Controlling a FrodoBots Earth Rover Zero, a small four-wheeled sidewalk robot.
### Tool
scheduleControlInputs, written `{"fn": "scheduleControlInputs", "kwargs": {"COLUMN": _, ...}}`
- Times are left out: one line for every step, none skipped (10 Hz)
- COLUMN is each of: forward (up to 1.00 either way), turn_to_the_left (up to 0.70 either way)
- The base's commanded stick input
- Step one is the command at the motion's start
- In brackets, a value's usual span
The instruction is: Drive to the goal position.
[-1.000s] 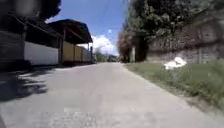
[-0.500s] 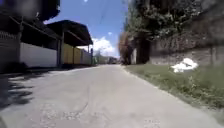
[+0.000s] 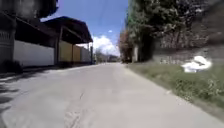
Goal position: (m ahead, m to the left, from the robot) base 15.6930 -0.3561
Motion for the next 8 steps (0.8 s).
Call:
{"fn": "scheduleControlInputs", "kwargs": {"forward": 1.00, "turn_to_the_left": 0.00}}
{"fn": "scheduleControlInputs", "kwargs": {"forward": 1.00, "turn_to_the_left": 0.00}}
{"fn": "scheduleControlInputs", "kwargs": {"forward": 1.00, "turn_to_the_left": 0.00}}
{"fn": "scheduleControlInputs", "kwargs": {"forward": 1.00, "turn_to_the_left": 0.00}}
{"fn": "scheduleControlInputs", "kwargs": {"forward": 1.00, "turn_to_the_left": 0.00}}
{"fn": "scheduleControlInputs", "kwargs": {"forward": 1.00, "turn_to_the_left": 0.00}}
{"fn": "scheduleControlInputs", "kwargs": {"forward": 1.00, "turn_to_the_left": 0.00}}
{"fn": "scheduleControlInputs", "kwargs": {"forward": 1.00, "turn_to_the_left": 0.00}}
